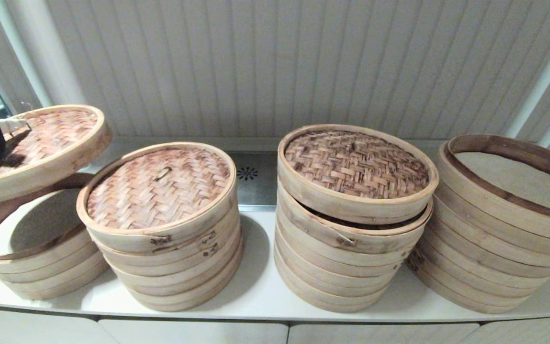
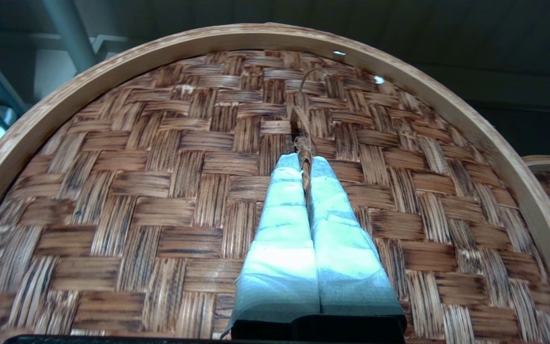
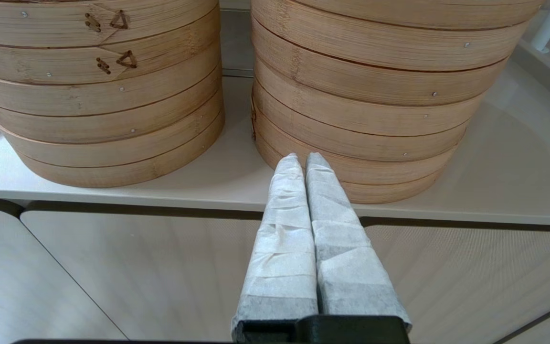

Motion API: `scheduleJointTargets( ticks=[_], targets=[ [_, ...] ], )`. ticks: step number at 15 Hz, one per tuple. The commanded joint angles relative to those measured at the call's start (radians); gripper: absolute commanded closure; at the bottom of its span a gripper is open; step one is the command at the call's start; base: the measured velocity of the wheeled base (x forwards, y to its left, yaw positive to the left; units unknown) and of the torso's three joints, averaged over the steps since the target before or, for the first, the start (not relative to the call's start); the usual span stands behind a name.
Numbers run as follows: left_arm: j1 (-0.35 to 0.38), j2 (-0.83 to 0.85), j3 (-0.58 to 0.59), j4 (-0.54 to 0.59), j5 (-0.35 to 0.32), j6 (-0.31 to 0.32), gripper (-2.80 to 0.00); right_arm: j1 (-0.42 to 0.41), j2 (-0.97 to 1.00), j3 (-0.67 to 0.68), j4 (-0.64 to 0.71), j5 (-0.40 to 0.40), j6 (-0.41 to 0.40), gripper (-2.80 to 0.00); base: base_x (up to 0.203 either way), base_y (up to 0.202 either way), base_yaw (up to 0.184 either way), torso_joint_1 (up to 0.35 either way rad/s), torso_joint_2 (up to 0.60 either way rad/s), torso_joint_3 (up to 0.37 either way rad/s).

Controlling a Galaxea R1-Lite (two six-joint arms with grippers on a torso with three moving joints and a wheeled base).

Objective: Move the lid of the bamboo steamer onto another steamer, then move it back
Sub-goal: Put the steamer

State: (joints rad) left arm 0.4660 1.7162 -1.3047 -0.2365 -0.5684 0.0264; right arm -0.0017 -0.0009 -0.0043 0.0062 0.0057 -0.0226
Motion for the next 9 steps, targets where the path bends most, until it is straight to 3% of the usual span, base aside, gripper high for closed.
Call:
scheduleJointTargets(
  ticks=[1,9],
  targets=[
    [-0.04,-0.024,0.001,0.005,0.018,0.0,0.0,0.0,-0.002,0.0,0.0,0.0,0.0,0.0,0.0,0.0,0.0,0.0,0.0,0.0],
    [-0.194,-0.104,-0.017,0.088,0.047,-0.024,0.0,0.0,-0.002,0.0,0.0,0.0,0.0,0.0,0.0,0.0,0.0,0.0,0.0,0.0]
  ],
)
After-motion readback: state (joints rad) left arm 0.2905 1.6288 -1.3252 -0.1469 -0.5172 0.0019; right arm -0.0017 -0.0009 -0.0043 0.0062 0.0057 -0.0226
